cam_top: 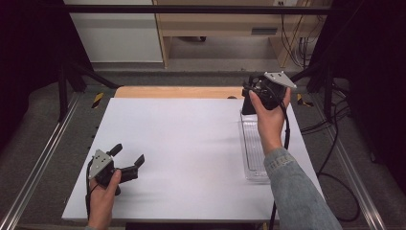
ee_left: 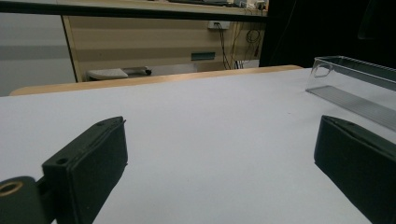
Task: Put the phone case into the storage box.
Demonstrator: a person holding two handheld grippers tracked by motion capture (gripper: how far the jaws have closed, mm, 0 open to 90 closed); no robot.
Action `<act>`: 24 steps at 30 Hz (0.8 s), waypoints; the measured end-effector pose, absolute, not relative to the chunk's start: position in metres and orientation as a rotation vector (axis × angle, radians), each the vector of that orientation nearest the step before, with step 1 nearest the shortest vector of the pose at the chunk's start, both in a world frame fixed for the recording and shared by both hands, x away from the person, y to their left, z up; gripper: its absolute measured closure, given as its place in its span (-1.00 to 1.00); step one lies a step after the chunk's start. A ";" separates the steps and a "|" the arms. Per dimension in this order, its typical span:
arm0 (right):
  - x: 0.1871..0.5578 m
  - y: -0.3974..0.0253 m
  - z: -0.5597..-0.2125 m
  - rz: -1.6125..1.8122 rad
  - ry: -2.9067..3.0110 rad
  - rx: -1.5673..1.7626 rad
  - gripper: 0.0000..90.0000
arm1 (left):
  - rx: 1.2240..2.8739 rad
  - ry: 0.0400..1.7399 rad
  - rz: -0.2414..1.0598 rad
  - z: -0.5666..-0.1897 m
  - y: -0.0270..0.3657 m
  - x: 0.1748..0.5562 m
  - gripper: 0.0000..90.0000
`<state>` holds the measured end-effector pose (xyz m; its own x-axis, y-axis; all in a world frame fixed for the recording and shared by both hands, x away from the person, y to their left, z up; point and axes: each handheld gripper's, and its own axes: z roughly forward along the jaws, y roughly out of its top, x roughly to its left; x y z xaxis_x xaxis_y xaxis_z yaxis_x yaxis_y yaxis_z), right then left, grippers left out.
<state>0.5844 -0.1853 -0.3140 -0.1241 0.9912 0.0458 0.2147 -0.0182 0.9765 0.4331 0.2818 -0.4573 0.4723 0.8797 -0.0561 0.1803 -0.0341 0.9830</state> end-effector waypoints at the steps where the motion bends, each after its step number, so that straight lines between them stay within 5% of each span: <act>1: 0.587 -0.187 -0.316 1.199 1.449 1.324 -0.69 | 1.523 0.964 0.732 -0.457 0.282 0.433 -0.94; 24: 0.613 -0.197 -0.339 1.118 1.422 1.386 -0.69 | 1.525 0.961 0.732 -0.457 0.282 0.433 -0.94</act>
